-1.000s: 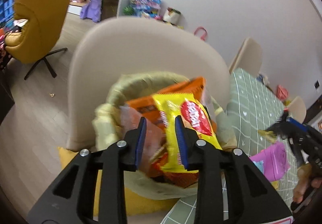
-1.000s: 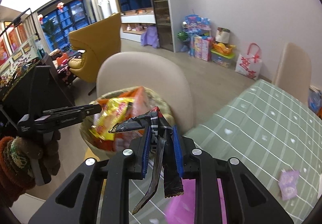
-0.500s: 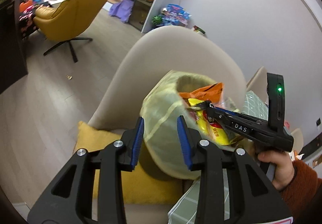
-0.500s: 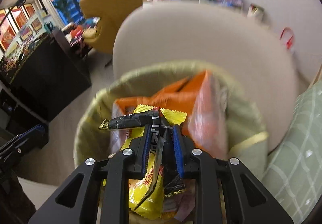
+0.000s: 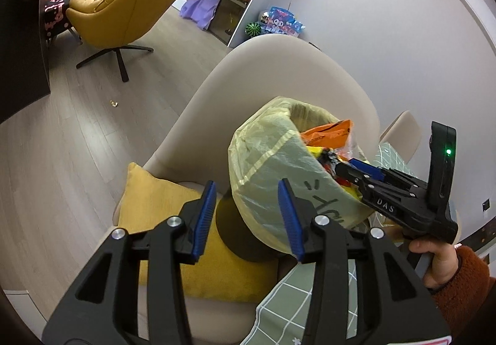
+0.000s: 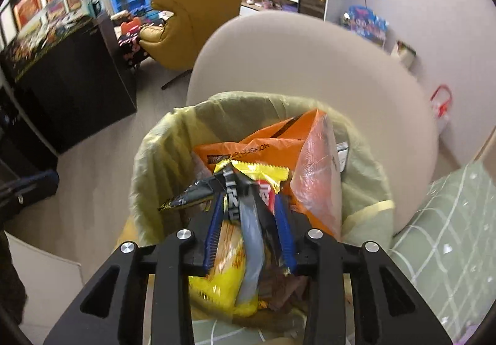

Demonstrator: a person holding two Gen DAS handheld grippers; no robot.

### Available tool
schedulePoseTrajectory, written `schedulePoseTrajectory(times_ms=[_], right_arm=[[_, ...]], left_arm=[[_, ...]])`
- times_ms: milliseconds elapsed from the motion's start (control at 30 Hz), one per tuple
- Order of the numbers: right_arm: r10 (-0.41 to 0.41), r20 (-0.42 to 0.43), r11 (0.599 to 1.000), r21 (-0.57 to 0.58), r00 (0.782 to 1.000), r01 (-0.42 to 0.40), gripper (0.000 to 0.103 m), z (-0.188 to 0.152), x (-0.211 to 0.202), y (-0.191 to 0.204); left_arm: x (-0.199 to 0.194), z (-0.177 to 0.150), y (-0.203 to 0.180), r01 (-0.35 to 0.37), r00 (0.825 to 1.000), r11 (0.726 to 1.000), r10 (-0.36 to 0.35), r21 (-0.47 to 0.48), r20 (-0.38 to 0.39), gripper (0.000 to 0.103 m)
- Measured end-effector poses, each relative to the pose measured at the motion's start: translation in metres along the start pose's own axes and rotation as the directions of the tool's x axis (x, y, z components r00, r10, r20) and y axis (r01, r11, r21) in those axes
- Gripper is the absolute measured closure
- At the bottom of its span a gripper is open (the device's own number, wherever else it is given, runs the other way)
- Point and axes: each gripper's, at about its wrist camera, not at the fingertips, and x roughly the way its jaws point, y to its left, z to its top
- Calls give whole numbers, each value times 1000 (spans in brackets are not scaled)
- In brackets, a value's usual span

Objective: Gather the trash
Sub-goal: 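Move both open grippers back over the table toward the pink stick and clear wrapper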

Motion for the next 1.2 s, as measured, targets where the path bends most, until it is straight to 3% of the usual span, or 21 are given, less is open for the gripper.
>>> schedulePoseTrajectory(times_ms=[400, 667, 967, 1200], right_arm=[[-5, 150, 999, 34, 989, 0, 70, -31, -125, 5], [-3, 216, 997, 81, 976, -15, 70, -81, -215, -3], [-80, 204, 987, 153, 976, 48, 70, -152, -276, -39], [-212, 151, 956, 237, 966, 173, 70, -218, -315, -98]], left_arm=[[-76, -13, -43, -38, 997, 996, 33, 78, 70, 63], [-118, -40, -79, -108, 989, 981, 90, 159, 115, 61], [-119, -73, -140, -25, 997, 968, 7, 249, 75, 60], [-84, -109, -201, 140, 990, 944, -138, 299, -28, 60]])
